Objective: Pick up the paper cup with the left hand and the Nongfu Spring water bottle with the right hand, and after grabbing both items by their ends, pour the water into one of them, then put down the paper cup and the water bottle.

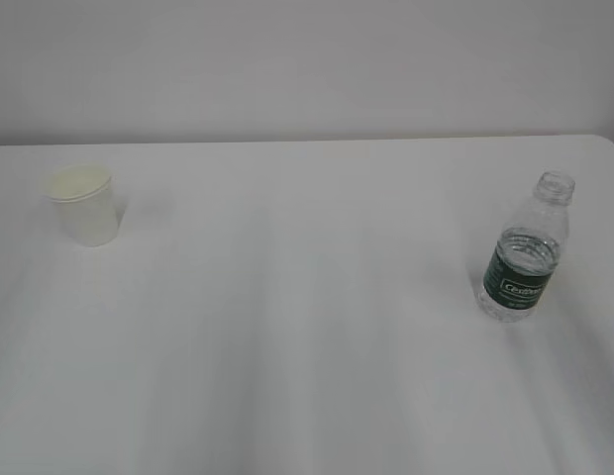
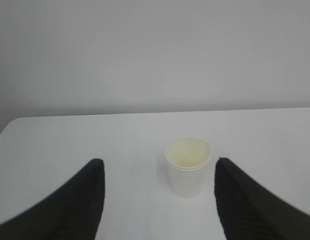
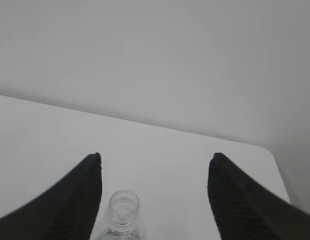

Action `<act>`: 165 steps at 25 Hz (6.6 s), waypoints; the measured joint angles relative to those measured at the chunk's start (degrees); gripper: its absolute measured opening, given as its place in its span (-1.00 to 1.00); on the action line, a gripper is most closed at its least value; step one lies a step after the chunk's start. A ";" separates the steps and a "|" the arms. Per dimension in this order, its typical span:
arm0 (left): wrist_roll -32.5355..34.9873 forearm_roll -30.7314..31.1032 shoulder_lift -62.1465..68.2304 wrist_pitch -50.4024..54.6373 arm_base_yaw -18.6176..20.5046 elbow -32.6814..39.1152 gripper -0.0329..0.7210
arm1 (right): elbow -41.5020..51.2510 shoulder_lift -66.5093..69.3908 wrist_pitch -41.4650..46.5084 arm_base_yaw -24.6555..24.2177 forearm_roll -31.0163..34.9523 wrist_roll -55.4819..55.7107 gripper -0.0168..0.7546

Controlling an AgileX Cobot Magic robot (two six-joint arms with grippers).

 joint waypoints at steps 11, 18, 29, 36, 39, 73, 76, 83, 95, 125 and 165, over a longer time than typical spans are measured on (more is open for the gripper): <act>0.00 -1.85 1.11 -7.38 -0.83 5.25 0.37 | 11.36 4.24 -15.61 0.00 -0.20 5.14 0.36; 0.00 -4.21 8.21 -12.65 -5.70 7.92 0.37 | 15.47 6.77 -20.23 0.00 -0.30 5.62 0.36; 0.00 -9.12 17.54 -29.92 -19.29 20.21 0.37 | 24.74 9.08 -30.69 0.00 -0.84 7.44 0.36; -1.09 -6.10 18.95 -35.71 -19.68 24.98 0.37 | 29.18 12.41 -37.96 0.00 -4.43 7.47 0.36; -2.86 -2.32 19.06 -37.18 -19.68 26.16 0.37 | 29.30 14.87 -42.86 0.00 -5.97 7.47 0.36; -4.25 0.44 19.06 -51.39 -19.72 26.26 0.34 | 29.30 36.02 -58.61 0.00 0.94 5.60 0.36; -4.25 0.44 19.06 -49.87 -19.72 26.26 0.34 | 29.30 36.02 -58.61 0.00 1.43 5.60 0.36; -4.25 -1.81 19.64 -46.08 -19.72 26.26 0.32 | 29.30 36.09 -58.61 0.00 1.39 5.60 0.36; -4.25 -1.95 22.68 -46.30 -19.72 26.26 0.47 | 29.30 36.15 -58.61 0.00 -3.11 5.51 0.54; -4.80 -4.33 30.30 -55.91 -19.72 26.26 0.67 | 26.57 45.18 -58.61 0.00 1.05 4.02 0.59; -7.71 -6.32 46.77 -61.67 -19.72 18.56 0.65 | 16.06 53.49 -58.84 0.00 1.69 3.12 0.58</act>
